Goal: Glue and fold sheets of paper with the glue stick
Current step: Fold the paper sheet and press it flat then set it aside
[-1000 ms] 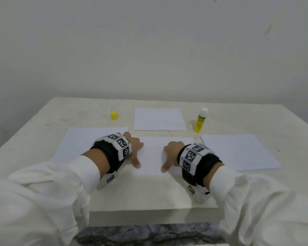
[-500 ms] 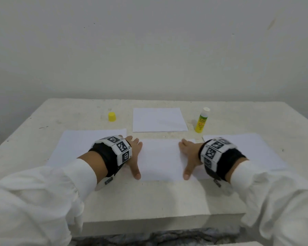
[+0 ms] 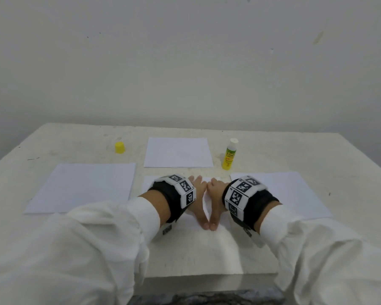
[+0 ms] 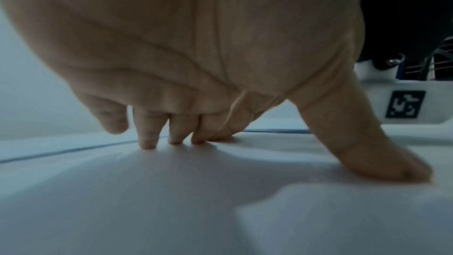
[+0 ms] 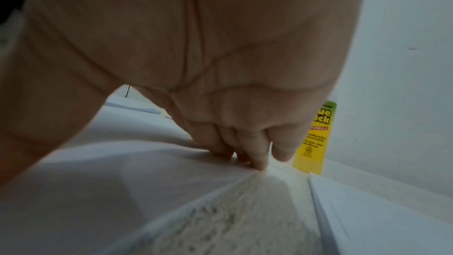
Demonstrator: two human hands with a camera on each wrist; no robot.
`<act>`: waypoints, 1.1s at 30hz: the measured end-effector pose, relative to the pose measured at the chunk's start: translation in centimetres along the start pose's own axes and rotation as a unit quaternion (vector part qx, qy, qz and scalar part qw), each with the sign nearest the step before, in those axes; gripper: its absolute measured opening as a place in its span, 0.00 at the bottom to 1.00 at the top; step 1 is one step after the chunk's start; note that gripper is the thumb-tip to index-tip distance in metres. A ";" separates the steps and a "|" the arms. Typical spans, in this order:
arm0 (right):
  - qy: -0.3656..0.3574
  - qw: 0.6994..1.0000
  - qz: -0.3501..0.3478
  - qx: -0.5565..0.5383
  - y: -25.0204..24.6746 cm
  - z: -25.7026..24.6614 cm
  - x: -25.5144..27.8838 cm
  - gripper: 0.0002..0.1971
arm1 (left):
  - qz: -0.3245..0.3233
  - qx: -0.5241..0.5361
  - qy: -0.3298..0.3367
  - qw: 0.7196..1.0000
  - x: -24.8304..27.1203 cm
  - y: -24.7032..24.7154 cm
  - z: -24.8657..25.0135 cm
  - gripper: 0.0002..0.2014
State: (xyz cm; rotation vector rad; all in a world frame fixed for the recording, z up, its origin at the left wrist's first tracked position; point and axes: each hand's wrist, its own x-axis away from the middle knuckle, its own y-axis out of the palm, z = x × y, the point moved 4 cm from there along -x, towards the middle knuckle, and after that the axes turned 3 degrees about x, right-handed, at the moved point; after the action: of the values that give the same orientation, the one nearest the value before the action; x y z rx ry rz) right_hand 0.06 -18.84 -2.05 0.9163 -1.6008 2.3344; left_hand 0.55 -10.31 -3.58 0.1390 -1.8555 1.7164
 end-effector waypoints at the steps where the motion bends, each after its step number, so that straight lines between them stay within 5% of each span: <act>1: -0.004 1.000 0.004 -0.005 0.0 0.0 0.0 0.64 | 0.001 -0.009 0.004 1.000 0.0 -0.2 0.2 0.66; 13: -0.045 0.999 -0.021 -0.016 -0.4 0.0 2.3 0.57 | -0.077 -0.090 -0.113 0.986 4.7 1.1 -9.7 0.67; 21: -0.174 0.984 0.007 0.040 -3.3 -8.6 2.6 0.44 | -0.069 -0.115 -0.127 0.983 4.9 1.3 -10.1 0.66; 27: -0.135 0.991 0.010 0.016 -2.6 -7.8 -1.4 0.66 | -0.055 -0.092 -0.126 0.986 5.2 1.7 -11.0 0.68; 33: -0.080 0.997 -0.023 -0.002 -1.0 0.0 1.3 0.65 | -0.045 -0.060 -0.120 0.990 5.2 1.8 -11.2 0.68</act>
State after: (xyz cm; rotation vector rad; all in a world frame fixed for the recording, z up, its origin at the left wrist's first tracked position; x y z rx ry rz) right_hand -0.54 -18.68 -0.55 1.1535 -1.6231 2.2766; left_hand -0.57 2.11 -2.84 0.3904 -2.0867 1.5792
